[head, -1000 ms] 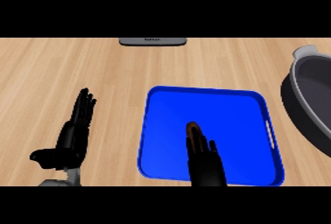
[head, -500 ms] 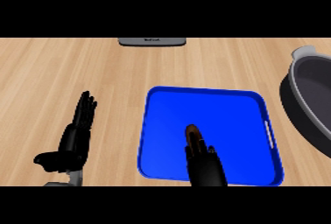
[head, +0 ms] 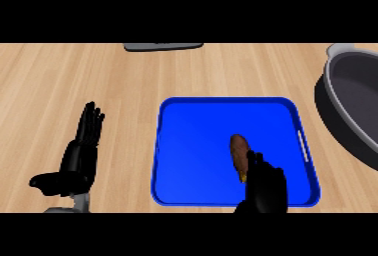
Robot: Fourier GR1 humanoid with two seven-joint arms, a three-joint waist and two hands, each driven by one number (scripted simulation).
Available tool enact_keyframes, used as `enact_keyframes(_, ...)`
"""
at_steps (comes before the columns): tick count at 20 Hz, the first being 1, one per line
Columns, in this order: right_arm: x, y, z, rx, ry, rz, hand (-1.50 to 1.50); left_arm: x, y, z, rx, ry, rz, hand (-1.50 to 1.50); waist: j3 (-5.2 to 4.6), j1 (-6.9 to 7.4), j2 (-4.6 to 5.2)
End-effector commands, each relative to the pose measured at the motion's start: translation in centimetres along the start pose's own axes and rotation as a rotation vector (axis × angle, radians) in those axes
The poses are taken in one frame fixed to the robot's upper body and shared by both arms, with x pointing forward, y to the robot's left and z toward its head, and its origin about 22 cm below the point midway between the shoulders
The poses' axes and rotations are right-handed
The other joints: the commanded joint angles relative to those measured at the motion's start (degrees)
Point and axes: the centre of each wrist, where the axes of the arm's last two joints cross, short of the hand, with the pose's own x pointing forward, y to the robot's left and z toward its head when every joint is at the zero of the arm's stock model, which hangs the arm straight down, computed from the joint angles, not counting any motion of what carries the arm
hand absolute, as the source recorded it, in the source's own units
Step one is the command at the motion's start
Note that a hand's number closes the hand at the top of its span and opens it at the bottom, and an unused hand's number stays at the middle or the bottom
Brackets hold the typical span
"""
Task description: Pick the sweet potato from the tray and place it in the pot
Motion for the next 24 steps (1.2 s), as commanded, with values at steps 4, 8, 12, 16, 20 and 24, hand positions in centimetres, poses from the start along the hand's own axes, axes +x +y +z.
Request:
enact_keyframes(4, -4.2, -6.9, -8.1, -0.216, 0.577, -0.227, 1.5, 0.3, 0.0, 0.0, -0.004, -0.017, 0.002, 0.0, -0.83, 1.68, 0.37)
enact_keyframes(8, -5.9, -11.2, -12.5, -0.389, 0.799, -0.225, 1.5, 0.8, -0.3, -0.4, -0.049, -0.042, -0.003, 0.0, -1.01, 5.9, 0.73)
enact_keyframes(12, -9.2, -15.3, -16.6, -0.489, 0.993, -0.151, 1.5, 1.1, -1.6, -0.5, -0.098, -0.045, 0.034, 0.0, -1.07, 8.15, 1.17)
enact_keyframes(16, -10.8, -19.0, -19.5, -0.543, 1.153, -0.105, 1.5, 1.6, -2.2, -1.1, -0.146, -0.056, 0.018, 0.0, -1.02, 10.11, 1.48)
enact_keyframes(20, -12.1, -21.3, -21.9, -0.568, 1.28, -0.08, 1.5, 1.6, -2.4, -1.4, -0.162, -0.049, 0.023, 0.0, -0.93, 10.68, 1.33)
enact_keyframes(24, -14.2, -23.2, -23.6, -0.579, 1.383, -0.043, 1.5, 0.7, -2.9, -1.1, -0.157, -0.036, 0.028, 0.0, -0.91, 10.51, 1.34)
